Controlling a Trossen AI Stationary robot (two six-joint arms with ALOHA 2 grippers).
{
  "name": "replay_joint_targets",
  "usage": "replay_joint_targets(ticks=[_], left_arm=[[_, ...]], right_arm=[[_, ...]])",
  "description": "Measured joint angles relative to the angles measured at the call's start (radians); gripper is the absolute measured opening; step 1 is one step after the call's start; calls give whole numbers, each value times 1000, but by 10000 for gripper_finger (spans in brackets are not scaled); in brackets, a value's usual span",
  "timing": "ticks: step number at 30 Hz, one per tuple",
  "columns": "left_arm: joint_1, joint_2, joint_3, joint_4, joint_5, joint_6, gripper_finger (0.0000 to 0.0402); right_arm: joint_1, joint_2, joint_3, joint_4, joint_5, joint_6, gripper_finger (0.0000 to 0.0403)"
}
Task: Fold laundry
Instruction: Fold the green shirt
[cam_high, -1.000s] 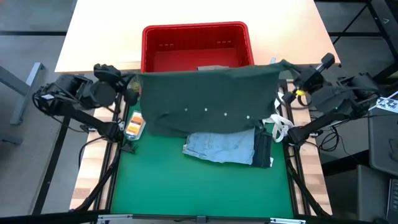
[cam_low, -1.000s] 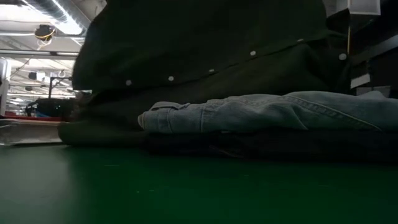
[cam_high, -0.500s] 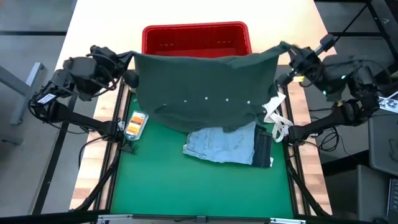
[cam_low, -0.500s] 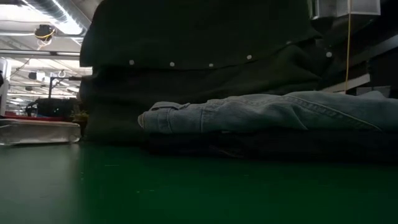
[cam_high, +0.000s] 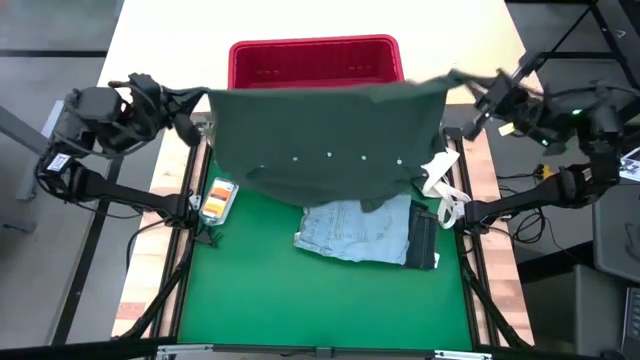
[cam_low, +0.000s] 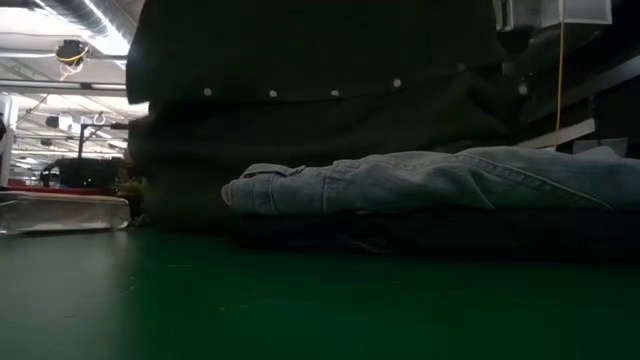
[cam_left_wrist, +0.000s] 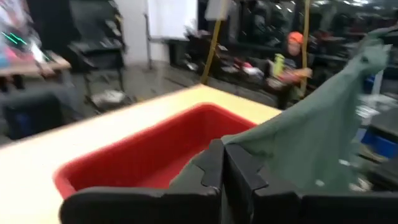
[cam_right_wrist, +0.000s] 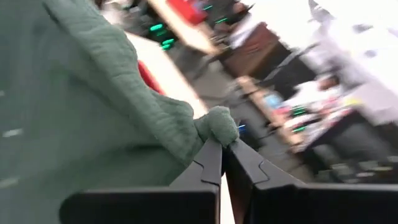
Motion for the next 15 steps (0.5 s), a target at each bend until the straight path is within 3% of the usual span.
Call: replay_joint_targets(ticks=[10, 15], left_arm=[[-83, -20, 0, -286, 294, -309, 0], [-171, 19, -16, -409, 401, -475, 0]], right_arm=[[1, -13, -1, -450, -371, 422, 7], [8, 12, -26, -496, -483, 525, 7]])
